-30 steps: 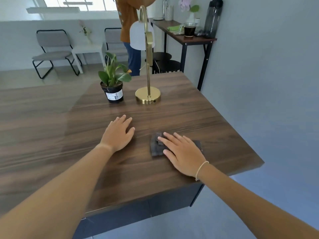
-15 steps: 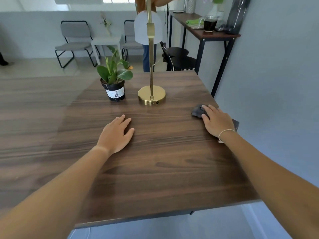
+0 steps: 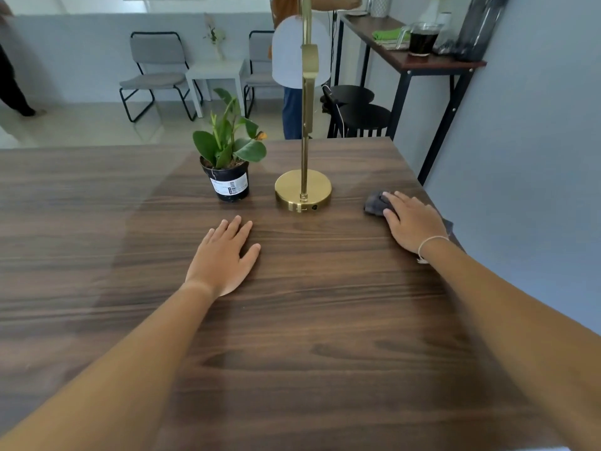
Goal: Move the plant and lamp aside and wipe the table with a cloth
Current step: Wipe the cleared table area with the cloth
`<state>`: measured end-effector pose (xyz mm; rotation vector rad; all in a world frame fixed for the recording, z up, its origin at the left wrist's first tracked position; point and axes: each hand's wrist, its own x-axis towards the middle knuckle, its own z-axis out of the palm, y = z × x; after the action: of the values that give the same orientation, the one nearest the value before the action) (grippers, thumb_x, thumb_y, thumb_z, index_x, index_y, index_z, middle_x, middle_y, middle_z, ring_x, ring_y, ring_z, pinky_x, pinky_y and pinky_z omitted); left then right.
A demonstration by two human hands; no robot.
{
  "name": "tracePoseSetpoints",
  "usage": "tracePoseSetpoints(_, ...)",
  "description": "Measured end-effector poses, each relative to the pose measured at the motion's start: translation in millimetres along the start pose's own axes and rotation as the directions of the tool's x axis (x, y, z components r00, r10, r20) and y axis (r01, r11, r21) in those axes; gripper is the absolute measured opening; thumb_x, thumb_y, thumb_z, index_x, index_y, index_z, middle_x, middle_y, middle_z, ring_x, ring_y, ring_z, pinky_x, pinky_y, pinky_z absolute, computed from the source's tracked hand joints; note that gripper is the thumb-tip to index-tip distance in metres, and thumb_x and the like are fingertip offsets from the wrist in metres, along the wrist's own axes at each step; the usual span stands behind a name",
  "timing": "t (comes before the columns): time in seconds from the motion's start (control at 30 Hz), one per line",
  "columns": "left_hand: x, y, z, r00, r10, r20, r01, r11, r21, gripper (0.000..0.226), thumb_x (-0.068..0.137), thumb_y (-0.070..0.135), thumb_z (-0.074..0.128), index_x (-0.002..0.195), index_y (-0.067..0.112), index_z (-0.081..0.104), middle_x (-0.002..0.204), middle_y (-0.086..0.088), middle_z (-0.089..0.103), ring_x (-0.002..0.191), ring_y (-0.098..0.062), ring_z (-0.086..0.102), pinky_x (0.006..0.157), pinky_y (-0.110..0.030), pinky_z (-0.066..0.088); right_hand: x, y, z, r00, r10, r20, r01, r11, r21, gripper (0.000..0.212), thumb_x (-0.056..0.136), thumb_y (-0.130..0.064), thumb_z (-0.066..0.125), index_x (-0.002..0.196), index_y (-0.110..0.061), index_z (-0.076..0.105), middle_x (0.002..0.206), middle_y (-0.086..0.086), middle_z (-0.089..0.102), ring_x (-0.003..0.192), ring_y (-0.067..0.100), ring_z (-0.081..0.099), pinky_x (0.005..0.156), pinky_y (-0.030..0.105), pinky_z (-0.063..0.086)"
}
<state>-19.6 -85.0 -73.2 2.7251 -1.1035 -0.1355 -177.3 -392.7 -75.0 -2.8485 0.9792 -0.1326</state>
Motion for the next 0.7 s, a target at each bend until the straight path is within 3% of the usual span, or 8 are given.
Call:
tracePoseSetpoints(0.3, -1, -1, 0, 1.0, 0.008, 0.012, -0.009, 1.0, 0.002, 0.057, 0.096, 0.045, 0.025, 0.149, 0.024, 0.015, 0.16, 0.001, 0.008, 0.148, -0.019, 0.003, 0.12, -0.034, 0.003, 22, -14, 1, 0.999, 0.039, 0.021, -0.039, 0.999, 0.02, 0.048, 0.098, -0.039, 0.025, 0.145, -0.028, 0.023, 0.155, -0.001, 0.022, 0.14, 0.027, 0.024, 0.112, 0.044, 0.023)
tracePoseSetpoints(0.5, -2, 0, -5, 1.0, 0.004, 0.028, -0.002, 0.997, -0.075, 0.053, 0.098, 0.035, 0.027, 0.148, 0.02, 0.02, 0.16, -0.001, 0.011, 0.148, -0.021, 0.005, 0.12, -0.035, 0.003, -44, -75, 3, 0.981, -0.194, 0.021, 0.193, 0.98, 0.049, 0.047, 0.097, -0.037, 0.029, 0.144, -0.027, 0.027, 0.154, -0.001, 0.026, 0.139, 0.028, 0.027, 0.109, 0.04, 0.025)
tracePoseSetpoints(0.7, -21, -17, -12, 1.0, 0.014, 0.018, -0.01, 0.979, -0.204, 0.046, 0.098, 0.017, 0.034, 0.144, 0.01, 0.032, 0.157, -0.008, 0.02, 0.147, -0.025, 0.013, 0.118, -0.032, 0.006, -117, -165, 14, 0.895, -0.442, 0.062, 0.435, 0.895, 0.099, 0.047, 0.098, -0.037, 0.028, 0.144, -0.029, 0.024, 0.155, -0.002, 0.023, 0.141, 0.026, 0.022, 0.112, 0.041, 0.018)
